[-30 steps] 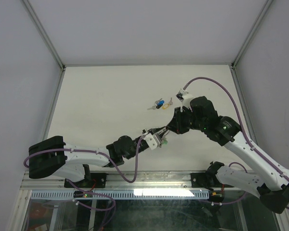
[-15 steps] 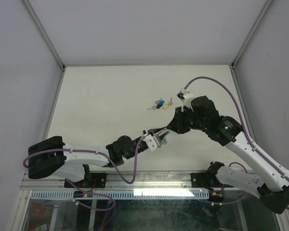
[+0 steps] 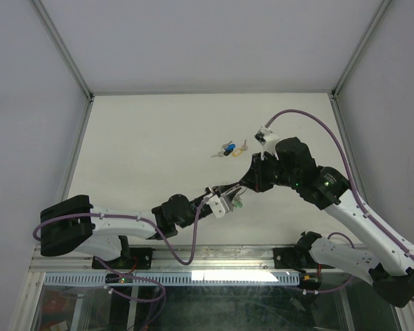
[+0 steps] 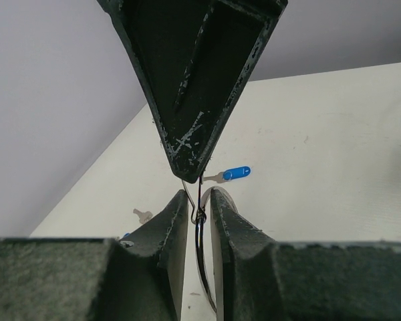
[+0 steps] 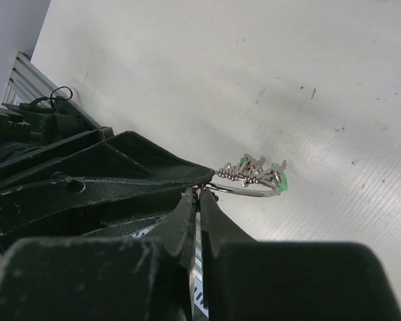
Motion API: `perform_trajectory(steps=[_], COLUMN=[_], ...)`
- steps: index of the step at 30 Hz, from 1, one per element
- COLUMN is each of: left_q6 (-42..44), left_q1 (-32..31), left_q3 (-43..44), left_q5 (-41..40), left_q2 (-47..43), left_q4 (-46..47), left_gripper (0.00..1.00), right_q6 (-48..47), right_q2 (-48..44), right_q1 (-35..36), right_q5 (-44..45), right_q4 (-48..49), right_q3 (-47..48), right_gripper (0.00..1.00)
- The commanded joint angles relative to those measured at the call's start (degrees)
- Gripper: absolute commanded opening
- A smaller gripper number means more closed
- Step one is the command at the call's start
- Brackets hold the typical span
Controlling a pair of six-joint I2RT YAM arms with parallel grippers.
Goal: Put the keys on the keyring
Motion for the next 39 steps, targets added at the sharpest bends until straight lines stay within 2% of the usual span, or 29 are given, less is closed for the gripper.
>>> perform_trajectory(steps=[1, 6, 13, 14, 17, 19, 21, 27, 30, 33, 39], left_q6=[0.68, 0.88, -1.41, -1.78, -2.2, -2.22, -2.2, -4.59, -10.15, -14.36, -12.98], left_q1=[0.46, 0.49, 0.83, 1.0, 1.12, 1.2, 1.2, 2.13, 6.32, 9.63, 11.13], left_q3=[1.54, 1.61, 2.41, 2.44, 2.59, 2.6, 2.59, 1.9, 0.9, -0.44, -0.88], left_q5=[1.76, 0.61, -1.99, -1.92, -2.17, -2.72, -3.15, -4.79, -1.0, -0.82, -3.69], left_q2=[-0.95, -0.8, -1.41, -1.44, -1.5, -1.61, -1.7, -1.66, -2.74, -4.83, -6.72], left_q4=[1.88, 2.45, 0.89, 0.68, 0.35, 0.11, -0.1, 1.55, 2.11, 2.77, -0.31], left_gripper=[0.16, 0.0, 0.0, 0.0, 0.0, 0.0, 0.0, 0.0, 0.0, 0.0, 0.0], right_q6=[-0.12, -0.27, -0.75, -0.88, -0.91, -0.84, -0.63, -0.14, 0.31, 1.51, 3.47], right_q2=[-0.86, -0.83, -1.77, -2.05, -3.16, -4.5, -5.62, -7.77, -7.15, -6.52, -1.9], right_q1=[0.28, 0.28, 0.28, 0.28, 0.24, 0.28, 0.28, 0.28, 0.28, 0.28, -0.17], right_q5=[-2.28, -2.73, -1.95, -1.55, 1.38, 3.68, 6.19, 11.54, 12.79, 16.96, 23.43], right_q4=[3.74, 3.64, 3.2, 3.13, 2.95, 2.9, 2.94, 2.99, 2.46, 1.31, -2.32], right_q3=[3.36, 3.36, 3.63, 3.63, 3.42, 3.13, 2.74, 1.52, 1.21, 1.25, 2.9], right_gripper=[0.0, 0.0, 0.01, 0.06, 0.3, 0.38, 0.41, 0.44, 0.44, 0.44, 0.44])
